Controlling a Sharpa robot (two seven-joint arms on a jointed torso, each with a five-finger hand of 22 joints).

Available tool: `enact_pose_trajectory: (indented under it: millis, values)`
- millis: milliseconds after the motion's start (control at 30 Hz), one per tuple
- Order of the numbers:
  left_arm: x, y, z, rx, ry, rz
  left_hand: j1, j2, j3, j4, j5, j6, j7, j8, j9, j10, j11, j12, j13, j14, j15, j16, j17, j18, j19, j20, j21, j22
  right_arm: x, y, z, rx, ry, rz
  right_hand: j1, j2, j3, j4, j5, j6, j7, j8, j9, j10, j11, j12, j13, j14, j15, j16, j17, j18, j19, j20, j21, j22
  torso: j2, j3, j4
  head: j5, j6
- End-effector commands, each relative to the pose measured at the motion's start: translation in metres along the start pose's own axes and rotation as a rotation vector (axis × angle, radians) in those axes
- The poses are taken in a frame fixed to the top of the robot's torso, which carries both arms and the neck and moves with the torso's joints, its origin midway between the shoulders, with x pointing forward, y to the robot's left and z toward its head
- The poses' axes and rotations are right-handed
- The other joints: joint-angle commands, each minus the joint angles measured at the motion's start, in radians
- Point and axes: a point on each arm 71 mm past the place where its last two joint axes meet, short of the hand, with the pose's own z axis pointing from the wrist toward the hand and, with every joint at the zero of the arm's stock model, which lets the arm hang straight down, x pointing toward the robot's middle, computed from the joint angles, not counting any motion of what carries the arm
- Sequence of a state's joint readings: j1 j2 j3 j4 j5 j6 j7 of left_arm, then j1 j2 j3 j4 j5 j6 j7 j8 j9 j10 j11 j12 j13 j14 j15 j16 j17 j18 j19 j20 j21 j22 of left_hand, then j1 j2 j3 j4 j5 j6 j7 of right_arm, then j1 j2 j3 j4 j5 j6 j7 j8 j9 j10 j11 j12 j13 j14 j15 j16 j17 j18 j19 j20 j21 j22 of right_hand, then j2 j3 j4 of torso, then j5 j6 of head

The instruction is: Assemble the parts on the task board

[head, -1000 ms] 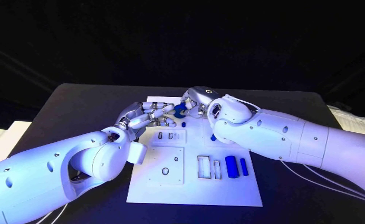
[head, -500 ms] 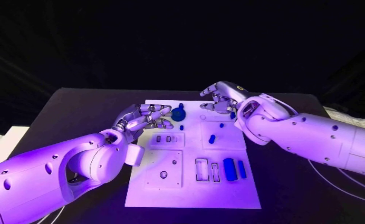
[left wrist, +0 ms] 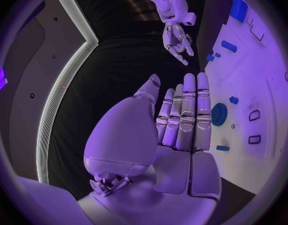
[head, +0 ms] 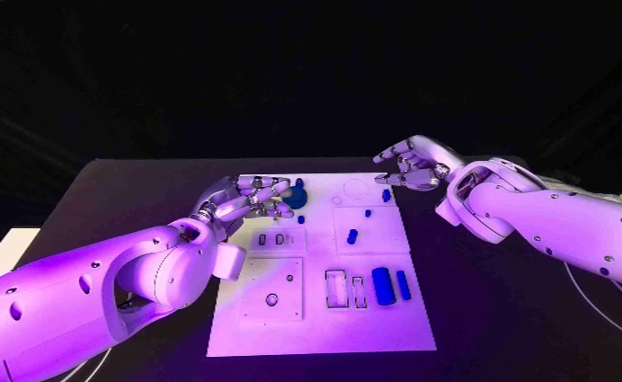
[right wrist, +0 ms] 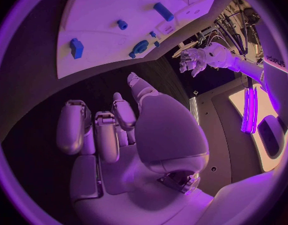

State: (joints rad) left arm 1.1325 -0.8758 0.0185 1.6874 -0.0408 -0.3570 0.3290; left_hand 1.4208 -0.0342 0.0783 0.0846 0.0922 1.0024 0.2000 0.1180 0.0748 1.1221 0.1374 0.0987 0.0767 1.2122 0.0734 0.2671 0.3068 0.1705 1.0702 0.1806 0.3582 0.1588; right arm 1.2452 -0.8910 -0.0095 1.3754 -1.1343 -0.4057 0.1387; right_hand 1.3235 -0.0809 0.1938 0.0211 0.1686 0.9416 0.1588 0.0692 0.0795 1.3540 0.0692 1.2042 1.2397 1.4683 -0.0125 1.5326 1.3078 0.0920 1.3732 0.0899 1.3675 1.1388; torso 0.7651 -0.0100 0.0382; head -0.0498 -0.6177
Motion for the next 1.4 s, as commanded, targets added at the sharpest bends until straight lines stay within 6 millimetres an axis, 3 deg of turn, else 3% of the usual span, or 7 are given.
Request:
enact_pose_trajectory:
  millis: [33, 133, 333, 400, 767, 1200, 1400]
  values:
    - [0.003, -0.001, 0.001, 0.012, 0.024, -0.005, 0.002, 0.010, 0.000, -0.005, -0.005, -0.004, 0.001, -0.007, -0.001, -0.004, 0.001, -0.003, -0.001, -0.009, 0.001, 0.000, 0.002, 0.011, 0.001, -0.001, 0.006, 0.001, 0.005, -0.009, -0.001, -0.012, 0.058, 0.001, 0.006, -0.008, -0.005, -0.007, 0.000, -0.004, 0.000, -0.005, -0.001, -0.010, -0.001, -0.008, -0.004, 0.087, 0.004, 0.000, 0.195, -0.008, 0.002, 0.005, 0.001, 0.000, 0.000, 0.0011, -0.0005, -0.004, -0.005]
    - [0.003, -0.001, 0.001, 0.012, 0.025, -0.006, 0.002, 0.010, 0.000, -0.005, -0.005, -0.004, 0.001, -0.007, -0.001, -0.004, 0.001, -0.003, -0.001, -0.009, 0.001, 0.000, 0.002, 0.011, 0.001, -0.001, 0.006, 0.001, 0.007, -0.018, -0.001, 0.008, 0.069, -0.012, 0.007, -0.011, -0.009, -0.009, -0.001, -0.009, 0.001, -0.006, -0.002, -0.013, 0.000, -0.011, -0.006, 0.087, 0.005, 0.001, 0.196, -0.008, 0.001, 0.005, 0.000, -0.001, 0.001, 0.0028, -0.0007, -0.004, -0.007]
    - [0.002, -0.001, 0.001, 0.012, 0.024, -0.006, 0.002, 0.010, 0.000, -0.005, -0.005, -0.004, 0.001, -0.007, -0.001, -0.004, 0.001, -0.003, -0.001, -0.009, 0.001, 0.000, 0.002, 0.011, 0.001, -0.001, 0.006, 0.001, 0.017, -0.032, -0.002, 0.032, 0.105, -0.035, 0.010, -0.015, -0.016, -0.013, -0.005, -0.019, 0.003, -0.008, -0.004, -0.017, 0.001, -0.017, -0.010, 0.087, 0.006, 0.000, 0.196, -0.007, -0.001, 0.006, -0.002, -0.005, 0.001, 0.0016, 0.0014, -0.003, -0.013]
    - [0.002, 0.000, 0.001, 0.011, 0.023, -0.005, 0.002, 0.010, 0.000, -0.005, -0.005, -0.004, 0.001, -0.007, -0.001, -0.004, 0.001, -0.003, -0.001, -0.009, 0.001, 0.000, 0.002, 0.011, 0.001, -0.001, 0.006, 0.001, 0.020, -0.034, -0.003, 0.034, 0.115, -0.043, 0.011, -0.016, -0.018, -0.015, -0.006, -0.022, 0.003, -0.008, -0.004, -0.019, 0.002, -0.019, -0.012, 0.087, 0.006, 0.000, 0.195, -0.007, -0.001, 0.007, -0.002, -0.005, 0.002, 0.0032, 0.0014, -0.002, -0.015]
    - [0.001, 0.000, 0.001, 0.010, 0.022, -0.005, 0.002, 0.010, 0.000, -0.005, -0.005, -0.004, 0.001, -0.007, -0.001, -0.004, 0.001, -0.003, -0.001, -0.009, 0.001, 0.000, 0.002, 0.011, 0.001, -0.001, 0.006, 0.001, 0.028, -0.041, -0.002, 0.049, 0.135, -0.059, 0.015, -0.012, -0.018, -0.016, -0.007, -0.021, 0.003, -0.006, -0.003, -0.018, 0.002, -0.018, -0.011, 0.087, 0.007, 0.000, 0.196, -0.007, -0.001, 0.007, -0.002, -0.005, 0.001, 0.0026, 0.0014, 0.000, -0.022]
    - [0.001, 0.000, 0.001, 0.009, 0.022, -0.005, 0.002, 0.010, 0.000, -0.005, -0.005, -0.004, 0.001, -0.007, -0.001, -0.004, 0.001, -0.003, -0.001, -0.009, 0.001, 0.000, 0.002, 0.011, 0.001, -0.001, 0.006, 0.001, 0.035, -0.048, 0.001, 0.066, 0.150, -0.065, 0.042, 0.038, 0.007, -0.032, -0.042, 0.035, -0.004, 0.017, 0.008, -0.007, -0.005, -0.003, 0.003, 0.087, 0.002, 0.001, 0.197, -0.008, 0.001, 0.004, 0.000, 0.000, 0.001, 0.0037, 0.0020, 0.002, -0.030]
    - [0.001, 0.000, 0.001, 0.009, 0.021, -0.005, 0.002, 0.010, 0.000, -0.005, -0.005, -0.004, 0.001, -0.007, -0.001, -0.004, 0.001, -0.003, -0.001, -0.009, 0.001, 0.000, 0.002, 0.011, 0.001, -0.001, 0.006, 0.001, 0.036, -0.049, 0.001, 0.071, 0.155, -0.066, 0.048, 0.048, 0.019, -0.039, -0.062, 0.057, -0.009, 0.022, 0.012, -0.004, -0.009, 0.002, 0.007, 0.088, -0.001, 0.001, 0.199, -0.008, 0.002, 0.001, 0.002, 0.002, 0.000, 0.0032, 0.0011, 0.004, -0.033]
